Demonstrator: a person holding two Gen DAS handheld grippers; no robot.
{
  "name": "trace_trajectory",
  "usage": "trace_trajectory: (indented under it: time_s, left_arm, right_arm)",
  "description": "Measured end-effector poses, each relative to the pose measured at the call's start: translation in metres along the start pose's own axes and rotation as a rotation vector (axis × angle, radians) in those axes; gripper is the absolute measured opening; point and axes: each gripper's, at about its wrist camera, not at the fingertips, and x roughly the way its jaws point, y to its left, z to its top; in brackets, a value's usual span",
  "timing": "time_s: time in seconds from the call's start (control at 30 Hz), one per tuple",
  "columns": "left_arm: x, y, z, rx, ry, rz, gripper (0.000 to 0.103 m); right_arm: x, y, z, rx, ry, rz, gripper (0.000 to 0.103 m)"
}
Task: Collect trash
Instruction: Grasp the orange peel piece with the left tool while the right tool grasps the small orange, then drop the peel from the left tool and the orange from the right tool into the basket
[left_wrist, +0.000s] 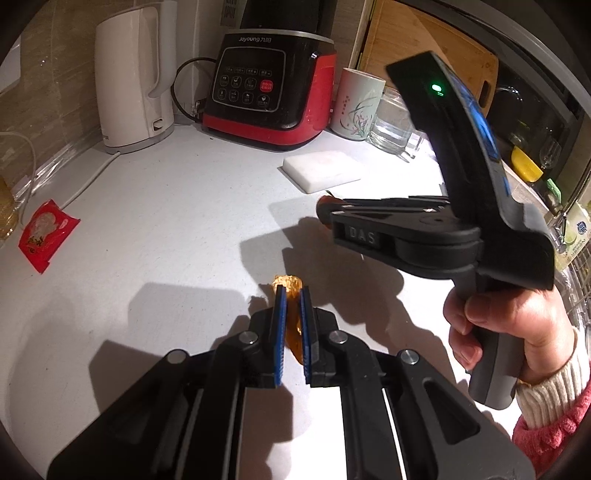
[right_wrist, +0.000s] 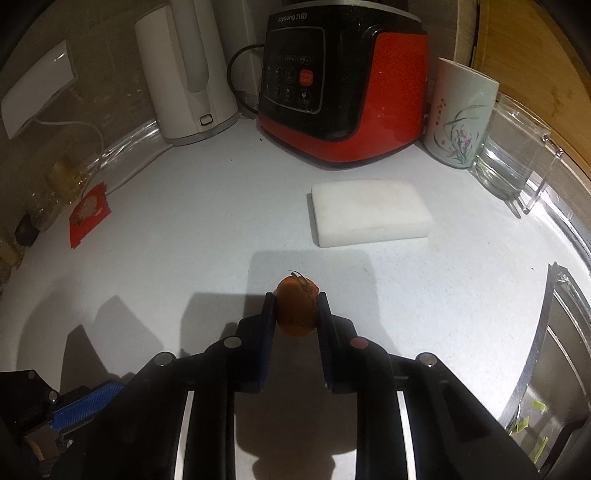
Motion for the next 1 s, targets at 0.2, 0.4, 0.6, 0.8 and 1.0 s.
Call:
trace_trajectory:
  time_s: [0.2,0.4,0.6,0.8,1.0]
  left_arm:
    - [-0.030,-0.009,-0.008,-0.010,-0.025,0.000,0.007]
    - [-0.083,-0.020,-0.045,0.019,-0.025,-0.012,0.007]
    - [-0.142,-0.042,-0.107,0.068,0.007,-0.039,0.007]
    - [-0.185,-0.068,-0.178,0.073,0.053,-0.052,0.007]
    - [-0.189,-0.086,-0.239,0.072,0.131,-0.047,0.007]
  right_arm:
    - [-0.055,0.005,-0.029,0.022,-0.039,0.001,0.022]
    - [-0.135,0.020,-0.090,0.050,-0.086,0.016,0.022]
    - [-0.202,0.039,-0.170,0.074,-0.080,0.041,0.022]
    - [-0.248,0.059,-0.252,0.071,-0.051,0.065,0.022]
    - [-0.258,0.075,-0.321,0.054,0.036,0.094,0.023]
